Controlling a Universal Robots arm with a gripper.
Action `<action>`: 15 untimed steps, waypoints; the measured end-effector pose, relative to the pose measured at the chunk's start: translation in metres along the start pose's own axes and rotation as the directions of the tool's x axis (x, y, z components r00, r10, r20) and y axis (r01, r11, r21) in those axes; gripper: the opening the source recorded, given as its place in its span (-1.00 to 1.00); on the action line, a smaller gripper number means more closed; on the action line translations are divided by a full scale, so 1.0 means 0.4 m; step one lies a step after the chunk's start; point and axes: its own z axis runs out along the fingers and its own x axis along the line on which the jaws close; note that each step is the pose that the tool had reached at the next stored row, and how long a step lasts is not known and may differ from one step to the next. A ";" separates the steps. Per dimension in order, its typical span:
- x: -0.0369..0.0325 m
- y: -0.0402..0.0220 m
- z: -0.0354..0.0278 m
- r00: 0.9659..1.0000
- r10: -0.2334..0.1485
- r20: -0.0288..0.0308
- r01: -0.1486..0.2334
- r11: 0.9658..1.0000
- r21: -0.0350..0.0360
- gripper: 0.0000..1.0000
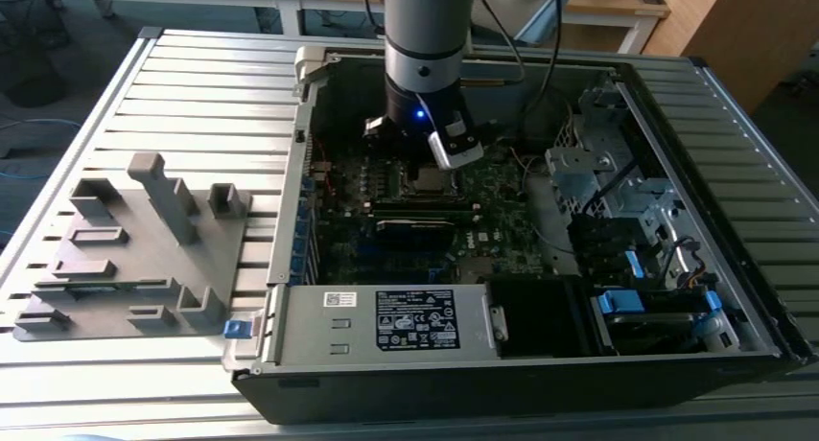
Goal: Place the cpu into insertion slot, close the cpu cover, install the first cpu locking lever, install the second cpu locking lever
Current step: 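Install the second cpu locking lever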
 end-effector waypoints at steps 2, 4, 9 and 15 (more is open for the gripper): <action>-0.012 0.002 0.001 1.000 0.000 0.000 0.000 1.000 0.000 -0.79; -0.024 0.004 0.002 1.000 0.000 0.000 0.000 1.000 0.000 -0.79; -0.051 0.012 0.004 1.000 0.000 -0.001 0.000 1.000 0.001 -0.79; -0.052 0.019 0.005 1.000 0.000 0.000 0.000 1.000 0.010 -0.79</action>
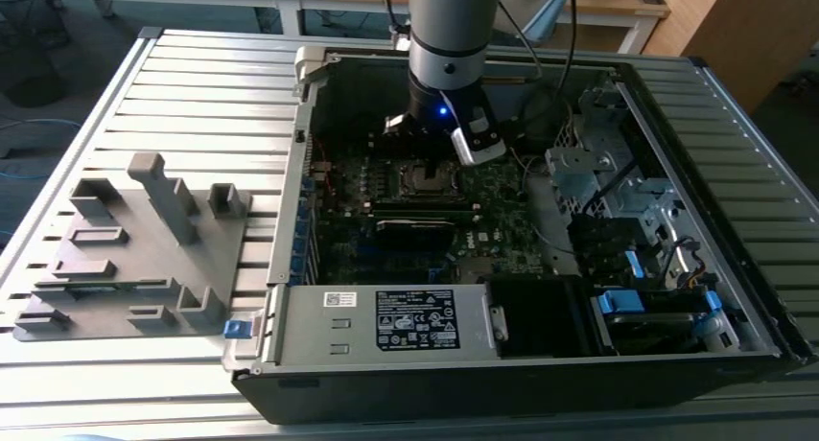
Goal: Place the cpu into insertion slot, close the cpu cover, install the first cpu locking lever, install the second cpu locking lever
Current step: 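Install the second cpu locking lever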
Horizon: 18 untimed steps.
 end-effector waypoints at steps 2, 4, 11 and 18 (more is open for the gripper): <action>0.001 0.007 0.001 1.000 0.000 0.001 0.000 1.000 0.009 -0.79; 0.001 0.016 0.003 1.000 -0.001 0.001 0.001 1.000 0.014 -0.79; 0.001 0.023 0.004 1.000 -0.001 0.002 0.001 1.000 0.024 -0.79; 0.001 0.023 0.002 1.000 -0.002 0.002 0.001 0.999 0.032 -0.79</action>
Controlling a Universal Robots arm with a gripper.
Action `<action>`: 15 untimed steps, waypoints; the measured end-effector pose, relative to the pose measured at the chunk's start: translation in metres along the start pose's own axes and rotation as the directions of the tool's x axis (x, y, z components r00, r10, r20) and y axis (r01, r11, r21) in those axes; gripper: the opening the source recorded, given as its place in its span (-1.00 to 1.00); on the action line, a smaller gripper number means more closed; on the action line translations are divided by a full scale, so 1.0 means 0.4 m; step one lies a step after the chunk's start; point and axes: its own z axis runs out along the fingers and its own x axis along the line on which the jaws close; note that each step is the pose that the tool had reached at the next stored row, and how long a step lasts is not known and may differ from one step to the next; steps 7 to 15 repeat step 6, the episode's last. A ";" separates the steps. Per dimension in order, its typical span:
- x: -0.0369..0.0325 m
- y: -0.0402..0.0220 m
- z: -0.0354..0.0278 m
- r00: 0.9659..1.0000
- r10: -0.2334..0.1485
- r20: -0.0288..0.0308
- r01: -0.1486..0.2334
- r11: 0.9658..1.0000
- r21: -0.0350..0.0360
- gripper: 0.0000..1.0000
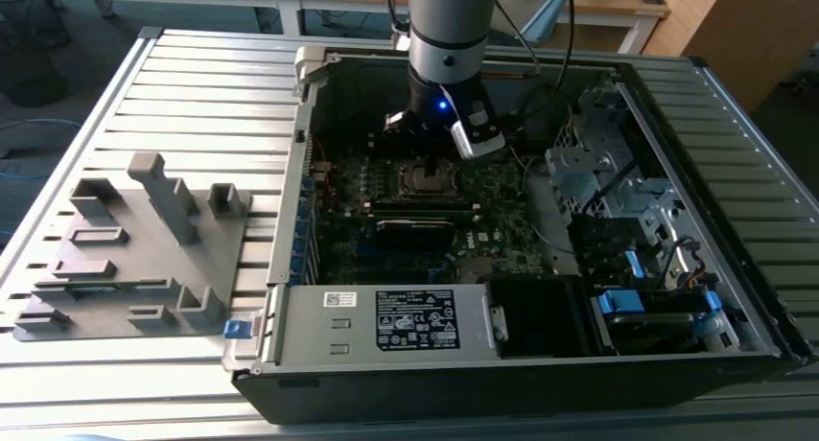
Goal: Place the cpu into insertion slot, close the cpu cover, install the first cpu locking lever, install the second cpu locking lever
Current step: 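Install the second cpu locking lever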
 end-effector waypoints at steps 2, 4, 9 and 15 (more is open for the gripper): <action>0.000 0.000 -0.001 1.000 0.000 0.000 0.000 1.000 0.000 -0.79; 0.000 0.000 -0.005 1.000 0.000 0.000 0.000 1.000 0.000 -0.79; 0.000 0.000 -0.006 1.000 0.000 0.000 0.000 1.000 0.000 -0.79; 0.000 0.000 -0.006 1.000 0.000 0.000 0.000 1.000 0.000 -0.79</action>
